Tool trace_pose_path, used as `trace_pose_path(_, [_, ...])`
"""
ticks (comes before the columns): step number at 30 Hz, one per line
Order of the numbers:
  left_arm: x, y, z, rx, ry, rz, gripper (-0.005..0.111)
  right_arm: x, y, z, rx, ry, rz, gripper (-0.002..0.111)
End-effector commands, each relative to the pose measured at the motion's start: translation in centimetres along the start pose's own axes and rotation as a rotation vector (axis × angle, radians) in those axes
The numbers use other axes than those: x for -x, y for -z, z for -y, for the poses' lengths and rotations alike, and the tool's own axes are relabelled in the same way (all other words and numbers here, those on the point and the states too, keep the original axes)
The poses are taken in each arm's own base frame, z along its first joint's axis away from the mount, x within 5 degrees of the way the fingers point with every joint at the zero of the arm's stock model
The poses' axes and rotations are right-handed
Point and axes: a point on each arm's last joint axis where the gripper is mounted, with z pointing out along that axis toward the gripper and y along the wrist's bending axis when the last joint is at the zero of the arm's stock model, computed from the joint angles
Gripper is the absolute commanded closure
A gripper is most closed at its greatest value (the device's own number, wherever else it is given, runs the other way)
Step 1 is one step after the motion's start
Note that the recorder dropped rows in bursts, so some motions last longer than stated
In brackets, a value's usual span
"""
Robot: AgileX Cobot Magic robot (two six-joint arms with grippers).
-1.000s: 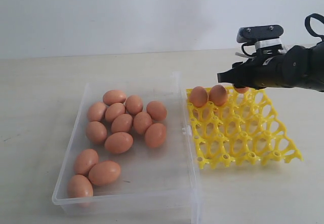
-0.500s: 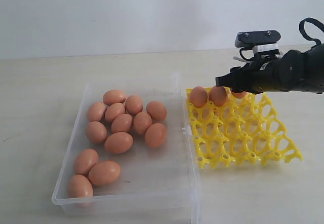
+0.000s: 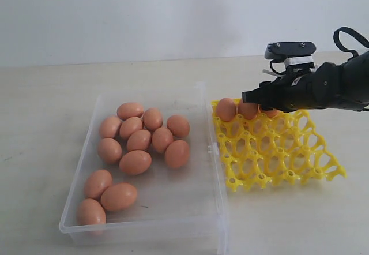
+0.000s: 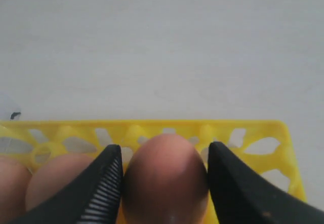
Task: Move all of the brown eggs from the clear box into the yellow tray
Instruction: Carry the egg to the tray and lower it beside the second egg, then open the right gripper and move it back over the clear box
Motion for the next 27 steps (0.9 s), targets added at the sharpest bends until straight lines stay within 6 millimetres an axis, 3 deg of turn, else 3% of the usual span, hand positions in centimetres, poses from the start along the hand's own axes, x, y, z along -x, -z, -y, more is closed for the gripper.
trace_pose_path(1, [0.2, 0.1, 0.0, 0.003, 0.007, 0.015, 0.107, 0.4, 0.1, -0.1, 0.003, 0.0, 0.013, 0.052])
trace_pose_path(4, [0.2, 0.1, 0.0, 0.003, 0.007, 0.015, 0.107, 0.6, 0.5, -0.2, 0.006, -0.009, 0.011, 0.046])
trace_pose_path(13, [0.2, 0.1, 0.0, 0.003, 0.007, 0.015, 0.107, 3.1, 3.6, -0.4, 0.028, -0.015, 0.063, 0.046])
trace_pose_path(19, [0.2, 0.1, 0.0, 0.003, 0.007, 0.015, 0.107, 3.8, 5.7, -1.2, 0.075, -0.002, -0.04, 0.048])
trace_pose_path(21, [0.2, 0.1, 0.0, 0.003, 0.007, 0.015, 0.107, 4.1, 6.4, -2.2, 0.107, 0.038, -0.092, 0.061])
trace_pose_path(25, [0.2, 0.1, 0.0, 0.003, 0.007, 0.015, 0.107, 5.1, 8.3, -5.1, 0.184, 0.151, -0.113, 0.107])
trace_pose_path(27, [0.2, 0.1, 0.0, 0.003, 0.007, 0.015, 0.107, 5.7, 9.3, -6.8, 0.22, 0.181, -0.078, 0.106])
